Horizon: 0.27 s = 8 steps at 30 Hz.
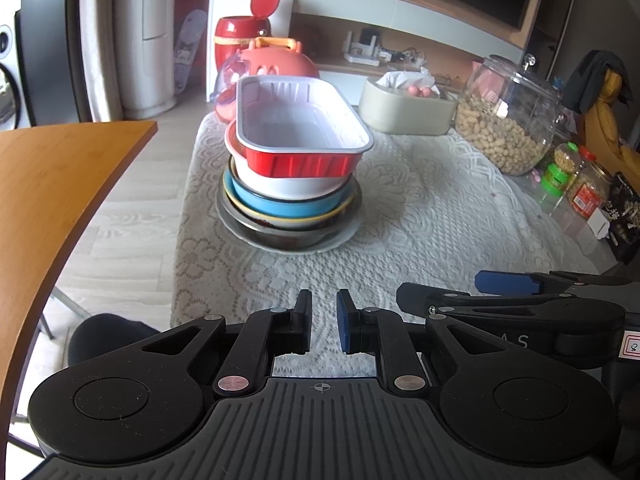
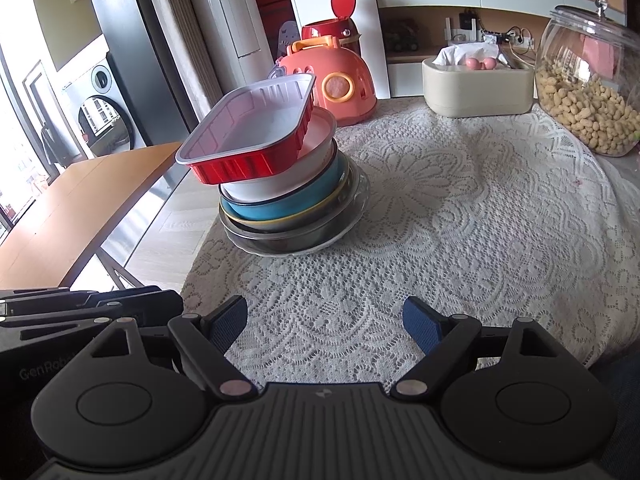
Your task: Organize plates and bowls
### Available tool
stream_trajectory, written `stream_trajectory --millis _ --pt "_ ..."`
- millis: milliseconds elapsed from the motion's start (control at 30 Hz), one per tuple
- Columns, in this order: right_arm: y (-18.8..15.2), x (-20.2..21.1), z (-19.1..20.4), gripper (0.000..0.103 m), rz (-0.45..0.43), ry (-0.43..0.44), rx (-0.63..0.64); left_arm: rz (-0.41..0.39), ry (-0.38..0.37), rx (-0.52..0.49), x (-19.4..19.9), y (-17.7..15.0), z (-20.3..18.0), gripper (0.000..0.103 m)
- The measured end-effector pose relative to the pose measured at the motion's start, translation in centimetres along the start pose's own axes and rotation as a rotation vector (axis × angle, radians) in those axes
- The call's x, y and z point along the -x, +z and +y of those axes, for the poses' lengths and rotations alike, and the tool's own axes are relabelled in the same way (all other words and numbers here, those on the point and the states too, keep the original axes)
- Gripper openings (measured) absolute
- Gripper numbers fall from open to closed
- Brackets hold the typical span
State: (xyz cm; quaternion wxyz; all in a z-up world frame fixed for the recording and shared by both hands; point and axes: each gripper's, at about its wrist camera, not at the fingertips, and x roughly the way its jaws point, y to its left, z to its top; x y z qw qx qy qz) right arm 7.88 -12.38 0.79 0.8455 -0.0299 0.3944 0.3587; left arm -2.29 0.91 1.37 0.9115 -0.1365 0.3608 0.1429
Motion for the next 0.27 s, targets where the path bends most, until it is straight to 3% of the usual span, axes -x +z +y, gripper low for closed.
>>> stream_trajectory --millis 267 --pt "0.17 -0.18 -0.26 0.086 0.003 0.013 -0.001 -0.023 0.014 -0.011 0.06 0.38 -0.02 0.017"
